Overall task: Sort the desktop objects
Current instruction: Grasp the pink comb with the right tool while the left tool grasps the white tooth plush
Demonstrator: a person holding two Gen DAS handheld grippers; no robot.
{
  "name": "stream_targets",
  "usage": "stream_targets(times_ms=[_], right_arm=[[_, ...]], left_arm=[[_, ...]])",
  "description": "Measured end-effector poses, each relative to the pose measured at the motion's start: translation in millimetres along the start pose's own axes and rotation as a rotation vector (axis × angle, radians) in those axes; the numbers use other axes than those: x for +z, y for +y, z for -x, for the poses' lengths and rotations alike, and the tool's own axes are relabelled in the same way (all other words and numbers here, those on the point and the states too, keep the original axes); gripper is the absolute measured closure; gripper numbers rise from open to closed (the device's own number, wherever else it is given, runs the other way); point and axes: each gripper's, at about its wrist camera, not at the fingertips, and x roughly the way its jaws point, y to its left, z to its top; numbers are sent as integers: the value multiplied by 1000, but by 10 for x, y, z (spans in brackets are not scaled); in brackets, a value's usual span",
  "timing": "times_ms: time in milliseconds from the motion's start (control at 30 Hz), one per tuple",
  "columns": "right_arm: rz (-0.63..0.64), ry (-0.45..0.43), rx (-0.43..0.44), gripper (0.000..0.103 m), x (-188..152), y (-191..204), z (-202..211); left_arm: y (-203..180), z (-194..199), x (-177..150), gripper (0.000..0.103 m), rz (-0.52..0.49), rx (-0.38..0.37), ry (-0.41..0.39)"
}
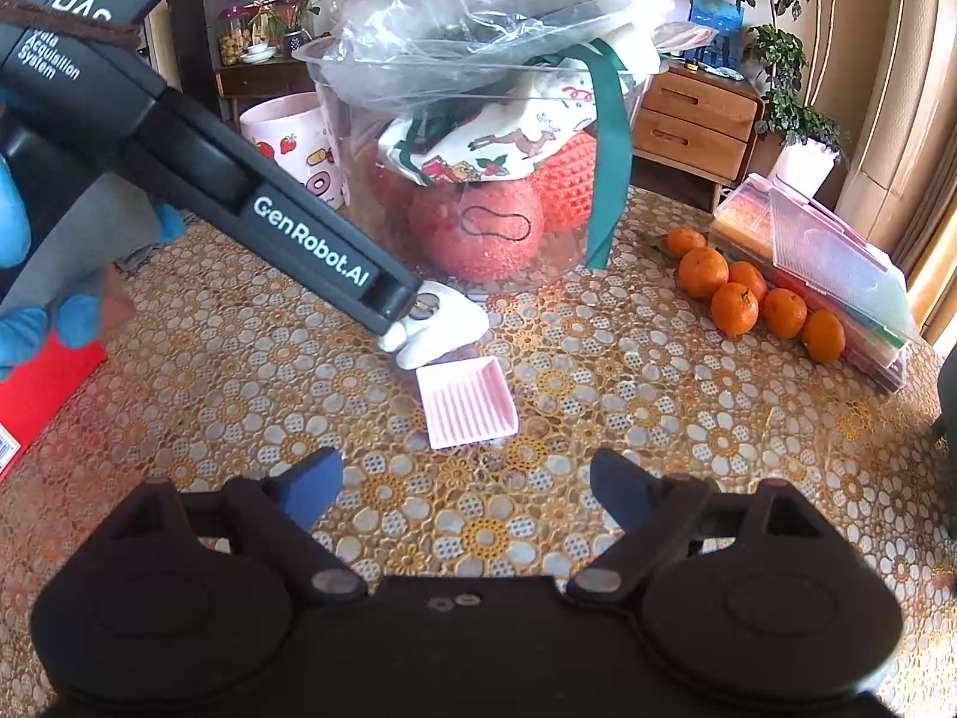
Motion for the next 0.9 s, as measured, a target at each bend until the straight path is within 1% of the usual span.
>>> stream_targets(times_ms=[133, 267, 433, 633, 767, 900], right_arm=[[-1, 1, -3, 14, 53, -23, -155], [1, 2, -9, 15, 80, -26, -275], [-2, 6, -17, 19, 78, -30, -402], [-14, -14, -7, 22, 73, -24, -469], [-20, -34, 0, 28, 70, -35, -466], [-28, -57, -8, 40, 62, -42, -457]], left_arm=[[-14, -117, 65, 2, 3, -17, -3], [-24, -239, 90, 2, 17, -36, 14], [-49, -380, 54, 2, 29, -53, 26], [-119, -508, 52, 2, 26, -40, 26], [-99, -573, 59, 2, 50, -44, 29], [-115, -636, 34, 3, 44, -46, 37]])
